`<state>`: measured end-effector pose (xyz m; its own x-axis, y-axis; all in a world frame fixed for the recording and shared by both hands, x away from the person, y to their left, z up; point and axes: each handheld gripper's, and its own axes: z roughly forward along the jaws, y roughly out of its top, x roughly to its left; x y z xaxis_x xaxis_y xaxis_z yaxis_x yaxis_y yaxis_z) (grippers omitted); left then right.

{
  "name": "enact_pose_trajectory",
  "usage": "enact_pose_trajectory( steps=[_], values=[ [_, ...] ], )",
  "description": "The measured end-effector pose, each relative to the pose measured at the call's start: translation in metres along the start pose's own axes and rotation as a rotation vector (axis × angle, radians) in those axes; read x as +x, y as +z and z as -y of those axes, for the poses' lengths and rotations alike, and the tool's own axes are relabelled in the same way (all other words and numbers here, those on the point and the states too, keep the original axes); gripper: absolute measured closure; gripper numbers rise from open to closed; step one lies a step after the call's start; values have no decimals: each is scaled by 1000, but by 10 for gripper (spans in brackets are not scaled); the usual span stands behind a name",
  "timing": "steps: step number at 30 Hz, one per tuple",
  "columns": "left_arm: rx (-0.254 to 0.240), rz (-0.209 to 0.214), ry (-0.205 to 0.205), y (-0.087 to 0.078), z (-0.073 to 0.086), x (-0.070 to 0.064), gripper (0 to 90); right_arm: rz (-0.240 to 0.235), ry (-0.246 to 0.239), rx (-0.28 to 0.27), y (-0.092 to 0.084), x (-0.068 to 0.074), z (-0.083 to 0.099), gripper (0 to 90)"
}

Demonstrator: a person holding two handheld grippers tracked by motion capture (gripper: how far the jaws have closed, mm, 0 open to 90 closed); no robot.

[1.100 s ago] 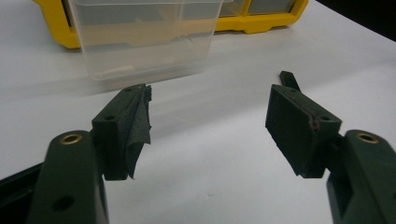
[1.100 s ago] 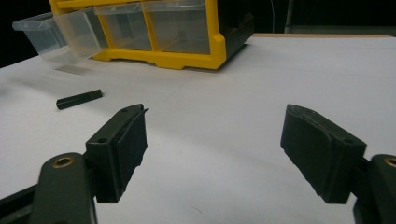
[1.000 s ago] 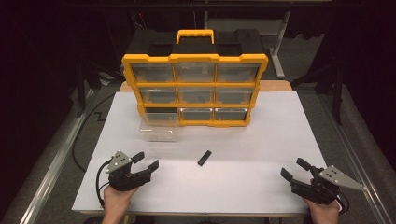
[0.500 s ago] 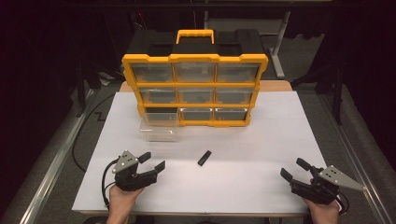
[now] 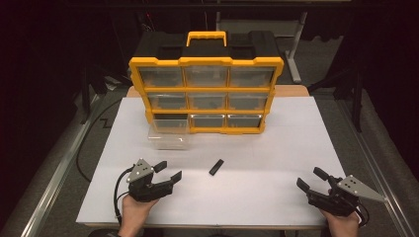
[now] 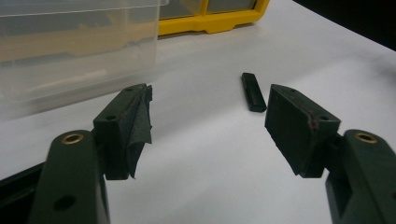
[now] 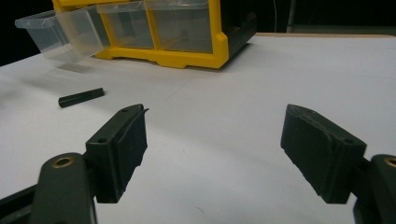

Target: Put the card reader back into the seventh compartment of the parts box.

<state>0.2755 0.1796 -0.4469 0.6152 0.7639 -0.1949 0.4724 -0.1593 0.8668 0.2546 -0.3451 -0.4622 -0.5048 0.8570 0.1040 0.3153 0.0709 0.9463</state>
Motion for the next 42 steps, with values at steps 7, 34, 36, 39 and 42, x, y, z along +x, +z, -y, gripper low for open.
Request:
enact_pose_trajectory(
  steps=[7, 34, 36, 39, 42],
  values=[
    [9, 27, 9, 8, -2, -6, 322, 0, 0, -1, 0, 0, 0, 233],
    [31, 83, 39, 35, -11, -25, 330, 1, -4, 2, 1, 0, 0, 232],
    [30, 82, 38, 36, -12, -25, 331, -1, -4, 3, 1, 0, 0, 232],
    [32, 84, 40, 39, -13, -26, 333, -1, -1, 4, 0, 0, 0, 232],
    [32, 84, 41, 42, -14, -27, 334, -1, -2, 4, 0, 0, 0, 232]
  ],
)
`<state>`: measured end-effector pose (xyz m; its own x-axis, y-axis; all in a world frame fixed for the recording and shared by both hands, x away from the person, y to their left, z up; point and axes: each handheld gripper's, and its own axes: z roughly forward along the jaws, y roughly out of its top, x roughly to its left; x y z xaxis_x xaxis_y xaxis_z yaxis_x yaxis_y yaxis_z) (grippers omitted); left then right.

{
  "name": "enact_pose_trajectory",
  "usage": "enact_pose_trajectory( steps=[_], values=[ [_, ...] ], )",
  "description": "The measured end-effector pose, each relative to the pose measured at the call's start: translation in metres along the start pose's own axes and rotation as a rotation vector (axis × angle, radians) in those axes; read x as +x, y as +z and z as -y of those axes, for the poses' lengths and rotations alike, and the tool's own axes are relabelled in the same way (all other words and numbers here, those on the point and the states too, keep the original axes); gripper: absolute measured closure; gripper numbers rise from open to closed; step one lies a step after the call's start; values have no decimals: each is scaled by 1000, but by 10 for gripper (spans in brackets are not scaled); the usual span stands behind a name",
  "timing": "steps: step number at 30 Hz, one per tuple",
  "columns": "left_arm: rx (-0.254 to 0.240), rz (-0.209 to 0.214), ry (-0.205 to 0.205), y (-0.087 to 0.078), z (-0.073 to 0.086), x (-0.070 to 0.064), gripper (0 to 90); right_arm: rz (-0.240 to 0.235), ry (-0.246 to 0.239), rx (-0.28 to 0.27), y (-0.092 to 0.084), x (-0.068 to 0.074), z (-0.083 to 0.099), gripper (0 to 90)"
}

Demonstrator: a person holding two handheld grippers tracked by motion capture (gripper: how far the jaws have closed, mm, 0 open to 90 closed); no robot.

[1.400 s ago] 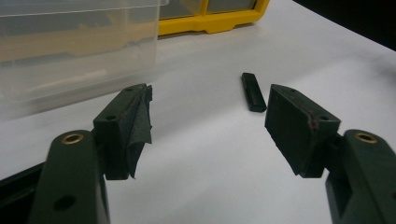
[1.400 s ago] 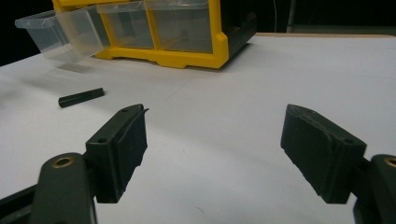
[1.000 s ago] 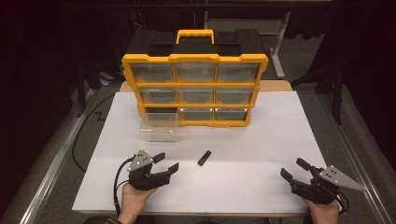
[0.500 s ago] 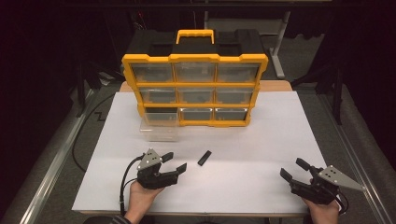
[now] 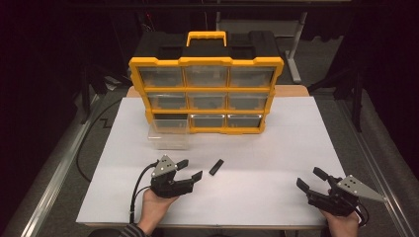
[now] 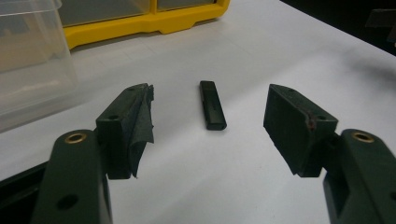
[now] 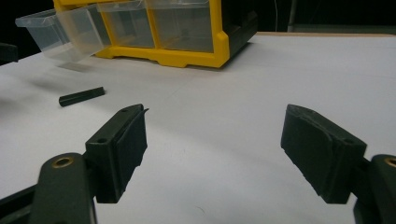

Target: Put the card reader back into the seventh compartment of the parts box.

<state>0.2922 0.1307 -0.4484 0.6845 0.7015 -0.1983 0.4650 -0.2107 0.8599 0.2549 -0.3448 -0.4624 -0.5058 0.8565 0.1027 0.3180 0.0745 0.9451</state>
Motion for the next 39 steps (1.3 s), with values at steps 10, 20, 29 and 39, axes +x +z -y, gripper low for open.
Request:
enact_pose_trajectory(
  steps=[10, 20, 29, 39],
  values=[
    [17, 4, 10, 11, -7, -1, 337, 0, -8, 3, 0, 0, 0, 232],
    [31, 7, 24, 20, -15, -2, 342, -3, -9, 0, 0, 0, 0, 232],
    [57, 8, 38, 34, -27, -4, 353, -1, -7, -2, 0, 0, 0, 232],
    [139, -17, 14, 45, -40, -1, 360, -1, -14, 1, 0, 0, 0, 229]
  ],
)
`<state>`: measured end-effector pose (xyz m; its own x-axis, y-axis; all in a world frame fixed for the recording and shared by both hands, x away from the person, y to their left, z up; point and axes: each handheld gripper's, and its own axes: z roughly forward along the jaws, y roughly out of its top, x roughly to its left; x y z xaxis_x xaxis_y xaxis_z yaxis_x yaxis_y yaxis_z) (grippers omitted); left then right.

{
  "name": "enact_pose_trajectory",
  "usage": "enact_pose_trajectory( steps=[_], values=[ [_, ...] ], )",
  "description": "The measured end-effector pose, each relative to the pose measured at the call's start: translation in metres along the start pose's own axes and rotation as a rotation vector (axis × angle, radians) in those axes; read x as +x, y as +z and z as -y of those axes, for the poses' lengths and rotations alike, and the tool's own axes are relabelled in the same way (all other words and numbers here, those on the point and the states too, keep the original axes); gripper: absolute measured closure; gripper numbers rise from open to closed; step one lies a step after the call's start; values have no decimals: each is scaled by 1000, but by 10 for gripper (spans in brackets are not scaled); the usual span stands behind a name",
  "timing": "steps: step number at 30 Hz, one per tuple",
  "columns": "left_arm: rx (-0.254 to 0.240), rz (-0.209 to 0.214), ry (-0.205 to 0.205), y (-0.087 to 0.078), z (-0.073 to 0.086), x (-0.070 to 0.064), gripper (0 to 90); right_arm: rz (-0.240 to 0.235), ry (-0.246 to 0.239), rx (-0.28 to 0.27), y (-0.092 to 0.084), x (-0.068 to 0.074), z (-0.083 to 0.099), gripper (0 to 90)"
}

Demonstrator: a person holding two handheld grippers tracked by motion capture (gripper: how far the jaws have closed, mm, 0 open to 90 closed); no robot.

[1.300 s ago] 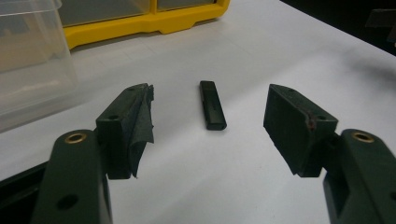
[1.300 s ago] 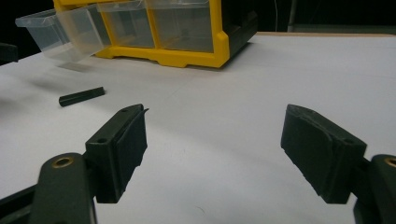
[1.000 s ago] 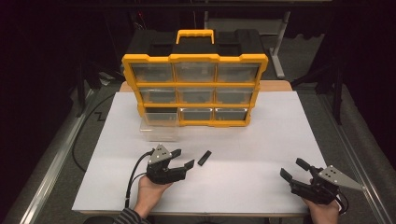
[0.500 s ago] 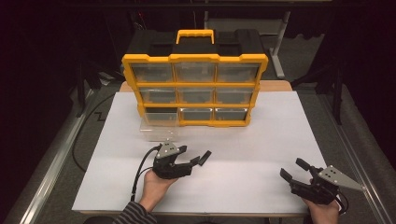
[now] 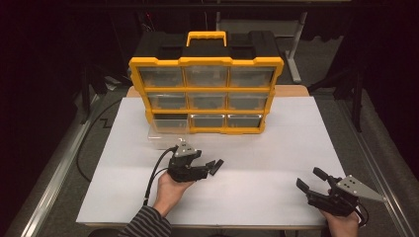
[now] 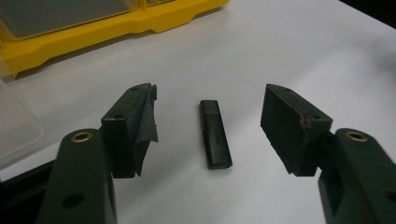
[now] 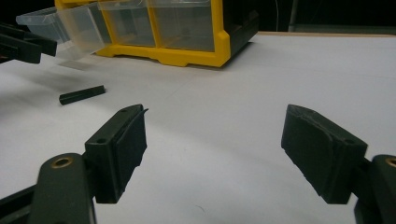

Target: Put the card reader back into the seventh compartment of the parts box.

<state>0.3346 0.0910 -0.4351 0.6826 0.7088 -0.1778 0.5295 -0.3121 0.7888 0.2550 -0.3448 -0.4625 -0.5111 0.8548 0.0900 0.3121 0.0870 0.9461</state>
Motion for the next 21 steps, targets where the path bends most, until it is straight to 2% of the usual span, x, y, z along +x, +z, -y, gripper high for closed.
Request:
enact_pose_trajectory(
  steps=[6, 9, 10, 11, 15, 16, 17, 18, 21],
  values=[
    [80, -33, 11, 6, -11, 1, 364, -1, 0, 0, 0, 0, 0, 228],
    [143, -31, 4, 10, -17, 2, 373, -2, 0, -1, 0, 0, 0, 228],
    [143, -31, 4, 10, -17, 2, 383, -2, 0, -1, 0, 0, 0, 228],
    [169, -39, 11, 12, -20, 2, 388, 0, 1, -3, 0, 0, 0, 228],
    [202, -46, 13, 15, -23, 2, 407, 0, 3, -3, 0, 0, 0, 228],
    [241, -61, 25, 18, -26, 1, 418, -2, 1, -1, 0, 0, 0, 228],
    [241, -61, 25, 18, -26, 1, 426, -2, 1, -1, 0, 0, 0, 228],
    [279, -53, 27, 20, -30, 1, 436, -2, 0, 0, 0, 0, 0, 228],
    [335, -58, 37, 26, -35, -1, 450, -2, -1, 0, 0, 0, 0, 228]
  ],
)
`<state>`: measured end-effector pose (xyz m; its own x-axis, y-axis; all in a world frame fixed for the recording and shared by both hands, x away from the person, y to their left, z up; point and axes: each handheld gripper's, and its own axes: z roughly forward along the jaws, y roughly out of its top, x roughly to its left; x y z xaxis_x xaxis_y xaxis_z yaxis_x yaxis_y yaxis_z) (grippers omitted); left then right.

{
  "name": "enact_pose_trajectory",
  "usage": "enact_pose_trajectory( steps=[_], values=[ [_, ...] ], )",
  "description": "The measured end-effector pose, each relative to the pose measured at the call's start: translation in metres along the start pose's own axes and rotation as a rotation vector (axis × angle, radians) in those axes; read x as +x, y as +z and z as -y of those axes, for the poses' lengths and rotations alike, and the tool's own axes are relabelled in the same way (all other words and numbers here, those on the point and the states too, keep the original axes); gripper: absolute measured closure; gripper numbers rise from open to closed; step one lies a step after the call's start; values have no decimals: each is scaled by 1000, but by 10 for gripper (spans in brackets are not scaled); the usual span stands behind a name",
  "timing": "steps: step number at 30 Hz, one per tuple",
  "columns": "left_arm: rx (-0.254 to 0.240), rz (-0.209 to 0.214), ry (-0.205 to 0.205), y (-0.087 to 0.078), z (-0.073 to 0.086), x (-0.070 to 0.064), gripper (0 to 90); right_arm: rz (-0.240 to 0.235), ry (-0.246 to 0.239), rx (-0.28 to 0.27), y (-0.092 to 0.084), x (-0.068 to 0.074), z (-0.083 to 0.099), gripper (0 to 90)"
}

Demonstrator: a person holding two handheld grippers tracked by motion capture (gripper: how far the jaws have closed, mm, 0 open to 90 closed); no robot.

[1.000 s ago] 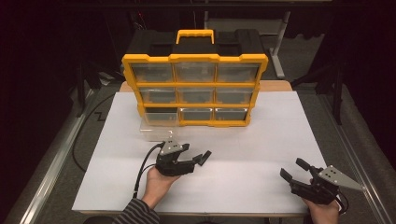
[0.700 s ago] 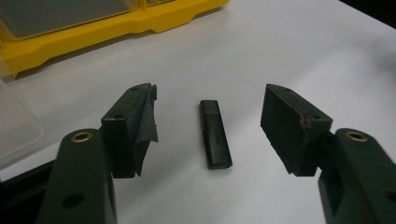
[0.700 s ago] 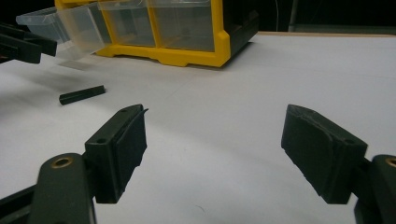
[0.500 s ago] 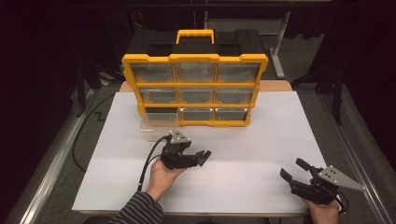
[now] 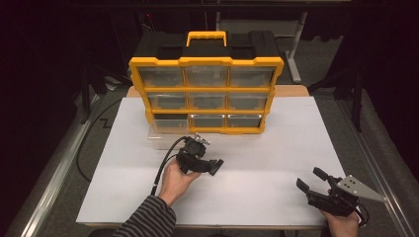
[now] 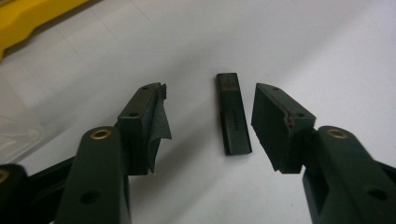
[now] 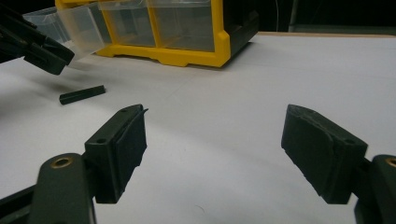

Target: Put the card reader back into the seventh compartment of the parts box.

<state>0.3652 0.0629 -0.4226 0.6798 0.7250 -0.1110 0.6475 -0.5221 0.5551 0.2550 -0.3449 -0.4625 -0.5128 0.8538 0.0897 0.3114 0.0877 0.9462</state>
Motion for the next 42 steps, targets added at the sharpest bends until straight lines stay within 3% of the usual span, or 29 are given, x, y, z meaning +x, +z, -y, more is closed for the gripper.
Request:
enact_pose_trajectory(
  steps=[4, 9, 14, 26, 37, 42],
  values=[
    [41, -9, 7, 4, -5, -3, 456, 0, -1, 0, 0, 0, 0, 228],
    [102, 29, -3, 16, -9, -3, 460, -1, 0, 0, 0, 0, 0, 228],
    [141, 32, 1, 22, -9, -4, 468, 1, 1, -3, 0, 0, 0, 228],
    [180, 33, 23, 30, -8, -9, 553, 3, -3, 3, 0, 0, 0, 229],
    [183, 5, 74, 30, -6, -11, 711, 5, -1, 9, 0, 0, 0, 229],
    [187, 3, 94, 30, -6, -11, 722, 5, -1, 11, 1, 0, 0, 228]
  ],
)
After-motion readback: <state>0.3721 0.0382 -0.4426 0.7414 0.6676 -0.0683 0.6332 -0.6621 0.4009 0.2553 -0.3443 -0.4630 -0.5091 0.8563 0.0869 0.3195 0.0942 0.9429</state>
